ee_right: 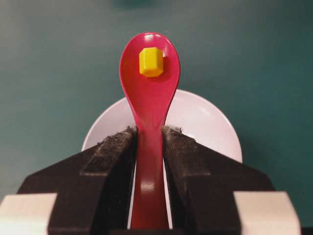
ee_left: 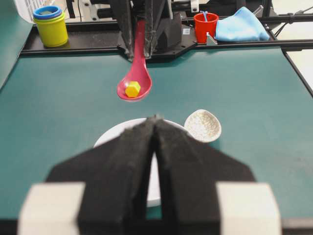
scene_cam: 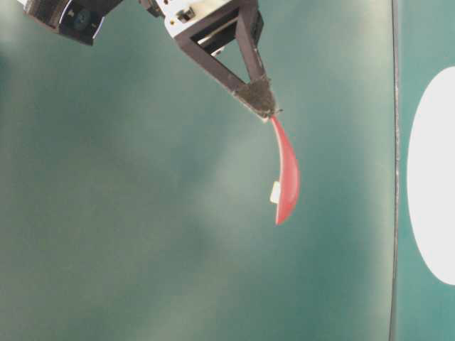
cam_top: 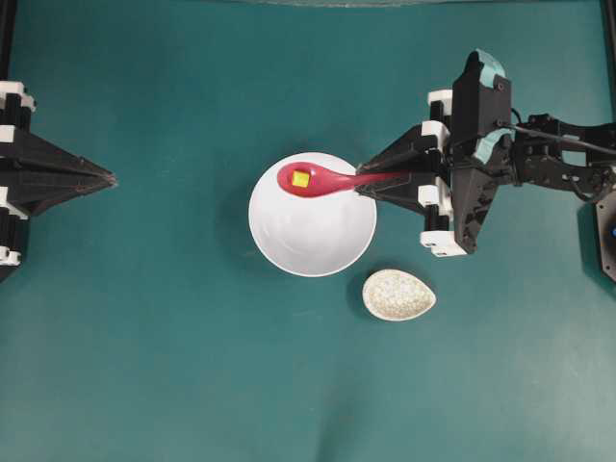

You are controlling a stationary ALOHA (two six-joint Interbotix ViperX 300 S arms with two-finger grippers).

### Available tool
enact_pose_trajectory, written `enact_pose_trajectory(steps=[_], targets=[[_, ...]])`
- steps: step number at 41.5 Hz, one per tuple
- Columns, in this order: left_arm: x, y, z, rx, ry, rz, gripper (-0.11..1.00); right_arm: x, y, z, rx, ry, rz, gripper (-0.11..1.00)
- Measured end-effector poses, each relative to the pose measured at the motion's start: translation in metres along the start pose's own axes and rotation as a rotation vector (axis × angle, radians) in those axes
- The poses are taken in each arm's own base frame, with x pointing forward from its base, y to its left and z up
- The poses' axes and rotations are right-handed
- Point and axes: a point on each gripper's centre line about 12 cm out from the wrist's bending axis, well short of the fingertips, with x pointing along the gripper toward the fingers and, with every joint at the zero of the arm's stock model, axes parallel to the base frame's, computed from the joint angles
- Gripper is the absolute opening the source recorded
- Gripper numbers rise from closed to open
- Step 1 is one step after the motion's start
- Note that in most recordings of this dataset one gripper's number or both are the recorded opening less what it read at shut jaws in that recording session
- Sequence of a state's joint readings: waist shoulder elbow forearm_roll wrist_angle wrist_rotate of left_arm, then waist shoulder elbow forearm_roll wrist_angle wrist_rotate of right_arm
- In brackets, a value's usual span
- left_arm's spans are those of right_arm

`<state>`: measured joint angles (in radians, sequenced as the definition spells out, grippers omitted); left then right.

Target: Scoop the yellow hexagonal prism block from the bowl with a spoon using the right arm.

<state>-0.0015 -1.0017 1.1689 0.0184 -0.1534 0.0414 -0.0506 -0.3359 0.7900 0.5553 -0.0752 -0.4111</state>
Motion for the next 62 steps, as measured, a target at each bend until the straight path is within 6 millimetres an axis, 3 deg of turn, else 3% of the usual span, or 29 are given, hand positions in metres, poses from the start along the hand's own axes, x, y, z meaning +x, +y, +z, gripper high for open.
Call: enact_pose_trajectory(steps=[62], targets=[[0.0025, 0.0000, -0.0006, -0.003, -0.005, 0.000, 0.01, 0.0000, 0.0004, 0.0000, 0.006, 0.004, 0.003, 0.25]])
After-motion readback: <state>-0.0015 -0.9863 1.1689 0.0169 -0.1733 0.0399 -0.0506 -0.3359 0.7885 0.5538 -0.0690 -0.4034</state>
